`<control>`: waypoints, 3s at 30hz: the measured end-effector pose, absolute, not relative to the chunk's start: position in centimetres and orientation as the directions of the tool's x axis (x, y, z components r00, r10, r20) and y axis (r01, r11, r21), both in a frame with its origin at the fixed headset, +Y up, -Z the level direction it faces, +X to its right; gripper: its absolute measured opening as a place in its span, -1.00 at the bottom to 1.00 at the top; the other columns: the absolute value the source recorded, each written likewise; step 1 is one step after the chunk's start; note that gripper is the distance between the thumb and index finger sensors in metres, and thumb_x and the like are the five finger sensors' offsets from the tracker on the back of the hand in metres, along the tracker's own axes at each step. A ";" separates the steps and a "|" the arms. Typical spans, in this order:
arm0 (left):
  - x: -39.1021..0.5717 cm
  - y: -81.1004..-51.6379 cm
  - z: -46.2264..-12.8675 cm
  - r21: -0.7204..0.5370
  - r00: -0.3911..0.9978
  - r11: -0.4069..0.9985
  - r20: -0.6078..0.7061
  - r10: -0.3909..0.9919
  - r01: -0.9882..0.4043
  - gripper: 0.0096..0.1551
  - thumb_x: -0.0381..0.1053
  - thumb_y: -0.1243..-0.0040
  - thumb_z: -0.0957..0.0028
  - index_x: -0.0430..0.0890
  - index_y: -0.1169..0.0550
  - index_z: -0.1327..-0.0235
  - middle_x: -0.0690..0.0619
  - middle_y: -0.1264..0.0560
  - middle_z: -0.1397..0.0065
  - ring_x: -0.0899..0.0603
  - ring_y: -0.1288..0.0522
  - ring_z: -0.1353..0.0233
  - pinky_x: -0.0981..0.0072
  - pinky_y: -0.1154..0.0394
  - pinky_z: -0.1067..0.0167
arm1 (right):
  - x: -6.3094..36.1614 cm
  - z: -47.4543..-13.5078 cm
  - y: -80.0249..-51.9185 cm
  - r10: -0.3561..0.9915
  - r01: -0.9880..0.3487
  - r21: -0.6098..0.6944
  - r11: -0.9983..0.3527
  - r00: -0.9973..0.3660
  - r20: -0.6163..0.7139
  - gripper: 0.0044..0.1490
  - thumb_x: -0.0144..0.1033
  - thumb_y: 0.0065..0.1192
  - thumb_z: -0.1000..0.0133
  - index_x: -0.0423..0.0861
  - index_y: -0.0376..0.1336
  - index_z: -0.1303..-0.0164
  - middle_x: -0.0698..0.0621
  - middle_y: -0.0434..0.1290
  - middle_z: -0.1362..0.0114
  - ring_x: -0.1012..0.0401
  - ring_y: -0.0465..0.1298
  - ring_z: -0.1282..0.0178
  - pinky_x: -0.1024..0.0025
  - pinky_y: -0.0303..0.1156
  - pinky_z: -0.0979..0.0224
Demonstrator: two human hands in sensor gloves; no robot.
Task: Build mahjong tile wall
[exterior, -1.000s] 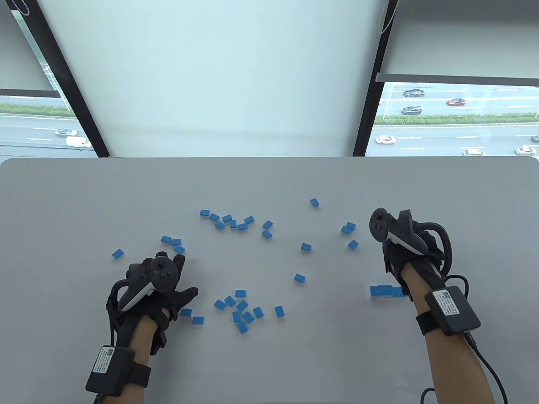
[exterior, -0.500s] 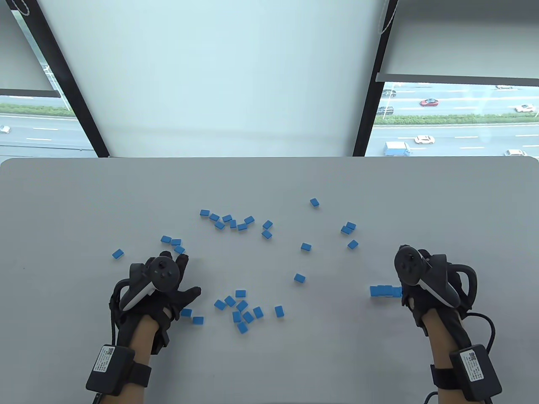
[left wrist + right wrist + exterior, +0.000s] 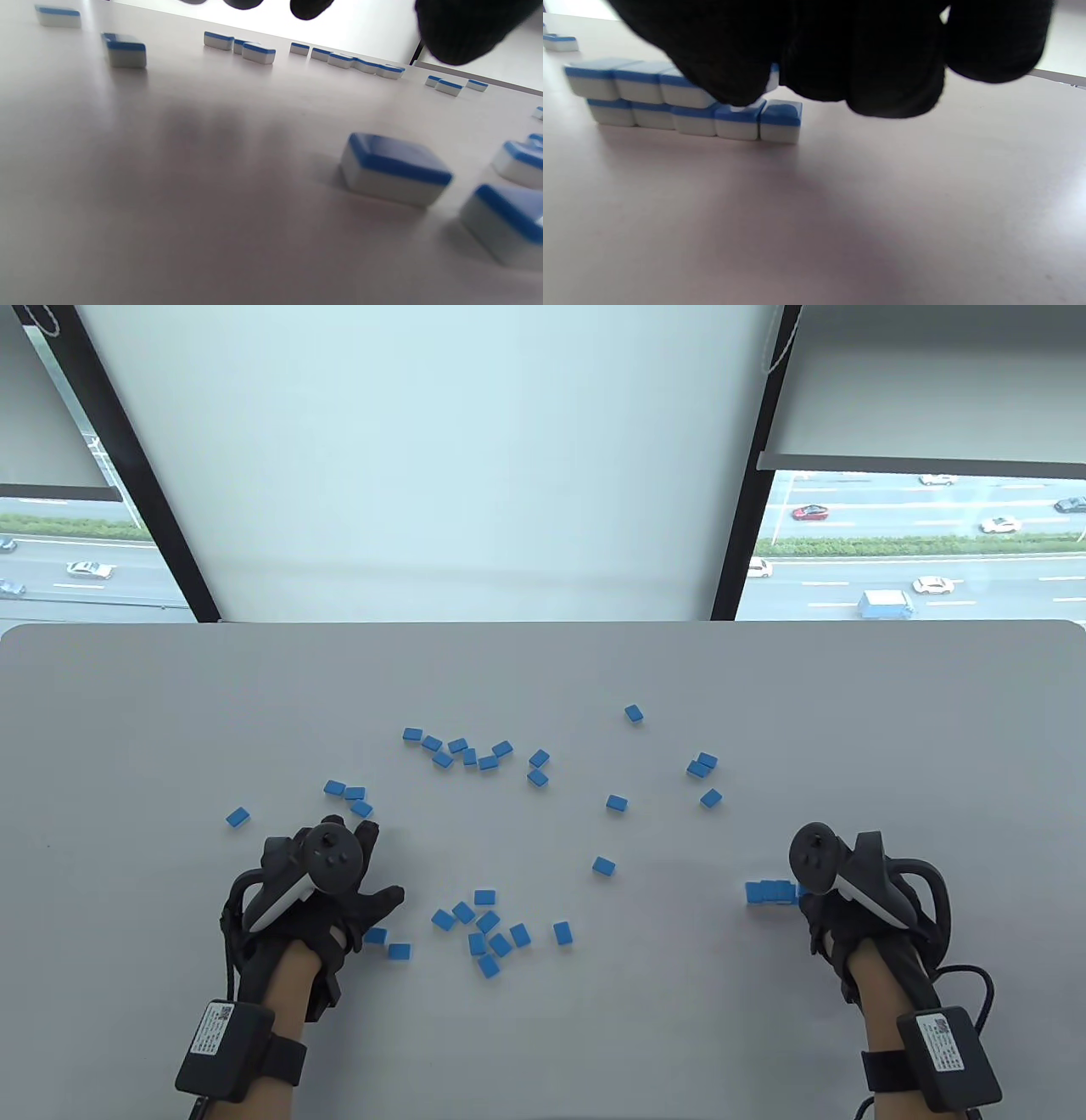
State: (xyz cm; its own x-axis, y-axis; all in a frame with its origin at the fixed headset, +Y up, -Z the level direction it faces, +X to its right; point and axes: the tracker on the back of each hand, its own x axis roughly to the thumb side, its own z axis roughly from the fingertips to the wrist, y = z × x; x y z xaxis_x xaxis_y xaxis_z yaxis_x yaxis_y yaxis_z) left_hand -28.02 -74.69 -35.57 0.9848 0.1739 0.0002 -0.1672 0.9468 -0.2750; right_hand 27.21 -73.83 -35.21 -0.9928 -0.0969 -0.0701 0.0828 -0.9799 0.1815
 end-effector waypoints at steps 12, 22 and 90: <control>-27.9 -74.7 -35.6 -0.279 0.985 0.946 0.003 0.172 -0.164 0.09 0.53 -0.08 0.17 0.18 -0.05 -0.62 -0.07 0.08 -0.73 -0.44 0.09 -0.65 -0.58 0.10 -0.38 | 26.6 -35.4 -74.2 -0.119 0.107 0.191 -0.976 -0.992 -0.052 -0.27 -0.15 0.46 0.11 0.10 0.25 -0.31 0.04 0.52 -0.10 0.04 0.62 0.13 -0.01 0.52 -0.08; -28.1 -74.3 -35.5 -0.260 0.985 0.951 -0.001 0.174 -0.169 0.09 0.53 -0.08 0.17 0.18 -0.04 -0.62 -0.07 0.09 -0.73 -0.43 0.10 -0.65 -0.58 0.10 -0.38 | 26.5 -34.6 -72.9 -0.029 0.023 0.143 -0.989 -0.999 -0.043 -0.14 -0.10 0.45 0.12 0.02 0.16 -0.39 0.00 0.45 -0.26 0.01 0.61 0.00 -0.02 0.50 -0.17; -28.2 -74.2 -35.4 -0.265 0.983 0.948 -0.001 0.184 -0.178 0.10 0.54 -0.07 0.17 0.18 -0.04 -0.63 -0.07 0.09 -0.73 -0.43 0.10 -0.65 -0.58 0.11 -0.38 | 25.5 -34.7 -66.6 -0.040 0.052 -0.201 -0.978 -0.997 -0.062 -0.25 -0.11 0.46 0.14 -0.11 0.30 -0.24 -0.02 0.56 -0.11 0.07 0.66 0.15 0.01 0.57 -0.09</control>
State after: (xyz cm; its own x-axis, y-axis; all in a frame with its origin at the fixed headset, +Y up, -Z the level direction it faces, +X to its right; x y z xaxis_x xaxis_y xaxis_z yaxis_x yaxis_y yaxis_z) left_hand -28.23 -74.19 -35.38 0.9828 0.1844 -0.0013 -0.1782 0.9476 -0.2653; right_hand 25.55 -66.64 -34.68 -0.9972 -0.0401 -0.0625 0.0520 -0.9782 -0.2010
